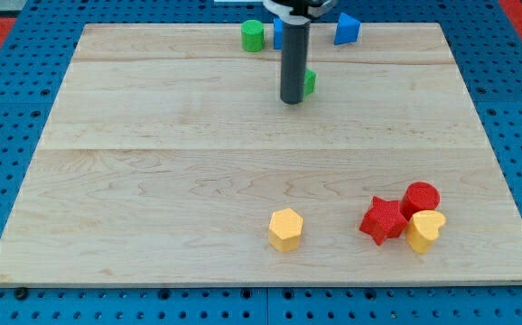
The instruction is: Push the green star to the left side of the board
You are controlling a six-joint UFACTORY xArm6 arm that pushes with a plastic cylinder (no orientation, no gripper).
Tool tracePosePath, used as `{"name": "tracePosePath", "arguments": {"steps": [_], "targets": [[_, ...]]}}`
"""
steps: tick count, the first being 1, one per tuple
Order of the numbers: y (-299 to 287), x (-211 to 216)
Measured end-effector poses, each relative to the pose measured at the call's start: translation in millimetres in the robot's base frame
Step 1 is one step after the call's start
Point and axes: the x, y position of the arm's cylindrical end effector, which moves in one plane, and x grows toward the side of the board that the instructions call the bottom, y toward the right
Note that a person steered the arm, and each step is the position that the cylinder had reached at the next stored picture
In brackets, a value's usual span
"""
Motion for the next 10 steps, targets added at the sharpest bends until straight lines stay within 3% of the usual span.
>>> {"name": "tracePosePath", "arguments": {"steps": [2,4,6,8,9,10], "targets": [[73,-10],[1,-58],[21,-22],[-70,-69],[-92,-76],[-78,-58]]}}
